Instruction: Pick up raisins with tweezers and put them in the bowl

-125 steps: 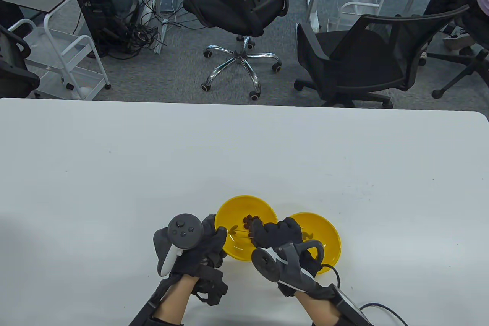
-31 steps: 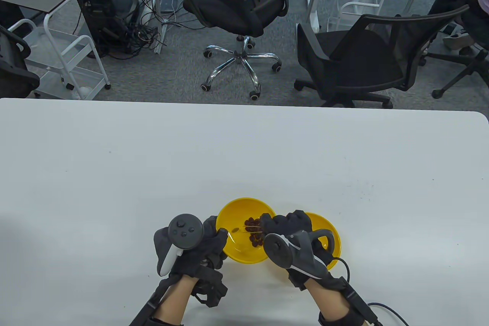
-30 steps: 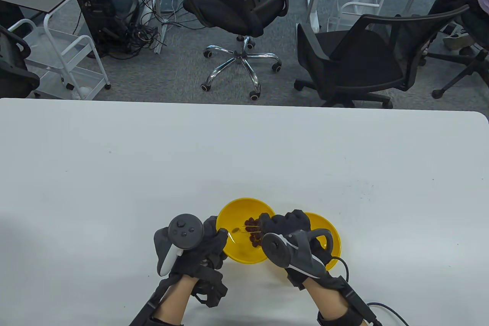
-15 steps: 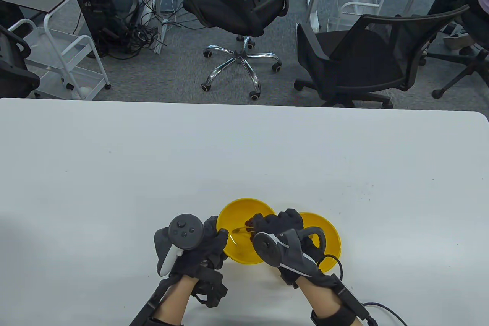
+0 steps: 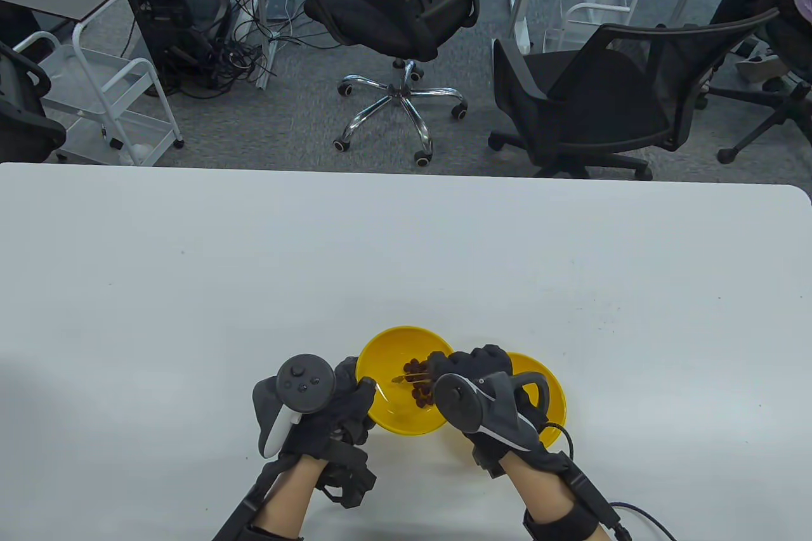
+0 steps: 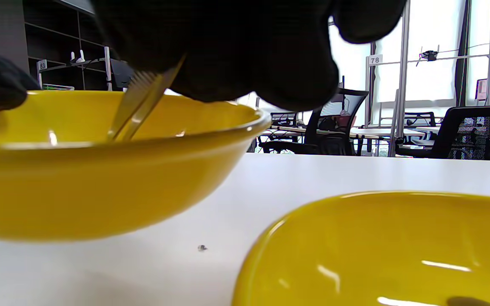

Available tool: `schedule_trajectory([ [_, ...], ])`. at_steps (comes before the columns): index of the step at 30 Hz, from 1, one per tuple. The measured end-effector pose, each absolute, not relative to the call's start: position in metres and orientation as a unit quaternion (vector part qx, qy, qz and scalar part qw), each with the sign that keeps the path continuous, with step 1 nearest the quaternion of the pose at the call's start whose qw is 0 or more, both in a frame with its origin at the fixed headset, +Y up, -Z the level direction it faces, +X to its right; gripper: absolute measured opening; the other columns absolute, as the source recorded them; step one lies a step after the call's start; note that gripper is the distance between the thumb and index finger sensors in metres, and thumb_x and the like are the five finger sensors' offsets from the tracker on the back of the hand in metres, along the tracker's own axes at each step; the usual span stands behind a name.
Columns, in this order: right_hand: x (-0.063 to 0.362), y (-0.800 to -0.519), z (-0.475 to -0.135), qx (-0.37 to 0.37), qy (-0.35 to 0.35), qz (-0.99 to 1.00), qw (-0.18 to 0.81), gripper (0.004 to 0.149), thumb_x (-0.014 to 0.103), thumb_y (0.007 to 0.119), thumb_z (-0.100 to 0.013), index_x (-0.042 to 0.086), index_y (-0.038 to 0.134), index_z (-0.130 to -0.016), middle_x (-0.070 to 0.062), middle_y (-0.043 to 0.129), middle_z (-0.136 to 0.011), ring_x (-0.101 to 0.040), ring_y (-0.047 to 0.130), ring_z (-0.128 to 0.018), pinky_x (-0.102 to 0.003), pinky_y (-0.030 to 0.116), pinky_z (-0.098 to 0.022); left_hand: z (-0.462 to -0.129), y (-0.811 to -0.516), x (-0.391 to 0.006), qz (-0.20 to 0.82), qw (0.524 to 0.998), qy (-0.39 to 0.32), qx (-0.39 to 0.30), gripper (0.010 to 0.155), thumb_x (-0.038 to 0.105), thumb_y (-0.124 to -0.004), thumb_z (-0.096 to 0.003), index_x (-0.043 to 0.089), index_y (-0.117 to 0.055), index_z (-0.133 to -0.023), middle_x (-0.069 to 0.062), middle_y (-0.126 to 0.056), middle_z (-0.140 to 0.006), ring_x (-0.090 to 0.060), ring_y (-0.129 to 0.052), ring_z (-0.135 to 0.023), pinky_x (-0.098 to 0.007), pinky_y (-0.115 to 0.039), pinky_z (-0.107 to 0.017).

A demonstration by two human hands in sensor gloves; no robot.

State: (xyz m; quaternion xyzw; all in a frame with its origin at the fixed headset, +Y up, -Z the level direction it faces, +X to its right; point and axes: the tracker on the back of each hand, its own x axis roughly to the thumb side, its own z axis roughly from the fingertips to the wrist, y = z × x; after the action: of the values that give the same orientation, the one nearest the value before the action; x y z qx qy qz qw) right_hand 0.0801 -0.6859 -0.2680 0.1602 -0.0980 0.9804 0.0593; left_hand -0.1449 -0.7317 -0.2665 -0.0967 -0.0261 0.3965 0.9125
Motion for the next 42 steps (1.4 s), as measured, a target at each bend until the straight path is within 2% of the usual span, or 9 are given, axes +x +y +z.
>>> schedule_trajectory([
  [10, 0.11, -0.675, -0.265, 0.135, -0.111, 0.98, 0.1, 0.045, 0.034, 0.079, -0.041, 0.018, 0.092, -0.082, 0.001, 0.093, -0.064, -0.019, 0.097, -0.05, -0.056, 0.063, -0.064, -0.268, -0.732, -0.149, 0.389, 0.916, -0.013, -0.093, 0.06, 0.035, -0.065, -0.054, -0.008, -0.059, -0.096, -0.006, -0.103, -0.04, -0.007, -0.103, -0.016, -0.04, -0.089, -0.037],
  [18, 0.161, -0.669, -0.259, 0.085, -0.118, 0.978, 0.152, 0.045, 0.033, 0.079, -0.041, 0.017, 0.092, -0.082, 0.0, 0.093, -0.064, -0.019, 0.096, -0.051, -0.056, 0.062, -0.064, -0.271, -0.733, -0.158, 0.384, 0.92, 0.009, -0.082, 0.06, 0.035, -0.065, -0.054, -0.008, -0.059, -0.096, -0.006, -0.103, -0.04, -0.007, -0.103, -0.016, -0.04, -0.089, -0.037],
  [22, 0.184, -0.669, -0.257, 0.05, -0.123, 0.98, 0.147, 0.045, 0.033, 0.08, -0.041, 0.017, 0.093, -0.082, 0.0, 0.093, -0.064, -0.02, 0.096, -0.051, -0.056, 0.062, -0.064, -0.272, -0.731, -0.162, 0.385, 0.92, 0.017, -0.074, 0.06, 0.035, -0.065, -0.054, -0.007, -0.059, -0.096, -0.006, -0.103, -0.04, -0.007, -0.103, -0.016, -0.04, -0.089, -0.037],
  [26, 0.199, -0.673, -0.257, 0.026, -0.099, 0.988, 0.116, 0.045, 0.033, 0.08, -0.041, 0.017, 0.093, -0.082, -0.001, 0.093, -0.064, -0.02, 0.096, -0.051, -0.057, 0.061, -0.064, -0.272, -0.73, -0.166, 0.383, 0.921, 0.024, -0.067, 0.06, 0.035, -0.065, -0.0539, -0.007, -0.059, -0.096, -0.006, -0.103, -0.04, -0.007, -0.103, -0.016, -0.04, -0.089, -0.037],
  [32, 0.206, -0.686, -0.259, 0.012, -0.01, 0.998, 0.058, 0.045, 0.032, 0.08, -0.041, 0.016, 0.093, -0.082, -0.002, 0.093, -0.064, -0.022, 0.095, -0.052, -0.057, 0.059, -0.065, -0.272, -0.729, -0.168, 0.379, 0.923, 0.027, -0.059, 0.06, 0.035, -0.065, -0.0539, -0.008, -0.059, -0.096, -0.006, -0.103, -0.04, -0.007, -0.103, -0.016, -0.04, -0.089, -0.037],
  [42, 0.202, -0.689, -0.26, 0.008, 0.025, 1.0, 0.015, 0.045, 0.031, 0.081, -0.041, 0.015, 0.094, -0.081, -0.003, 0.093, -0.064, -0.024, 0.095, -0.052, -0.058, 0.058, -0.065, -0.272, -0.729, -0.172, 0.382, 0.922, 0.034, -0.057, 0.06, 0.034, -0.065, -0.0538, -0.008, -0.059, -0.096, -0.006, -0.103, -0.04, -0.007, -0.103, -0.016, -0.04, -0.089, -0.037],
])
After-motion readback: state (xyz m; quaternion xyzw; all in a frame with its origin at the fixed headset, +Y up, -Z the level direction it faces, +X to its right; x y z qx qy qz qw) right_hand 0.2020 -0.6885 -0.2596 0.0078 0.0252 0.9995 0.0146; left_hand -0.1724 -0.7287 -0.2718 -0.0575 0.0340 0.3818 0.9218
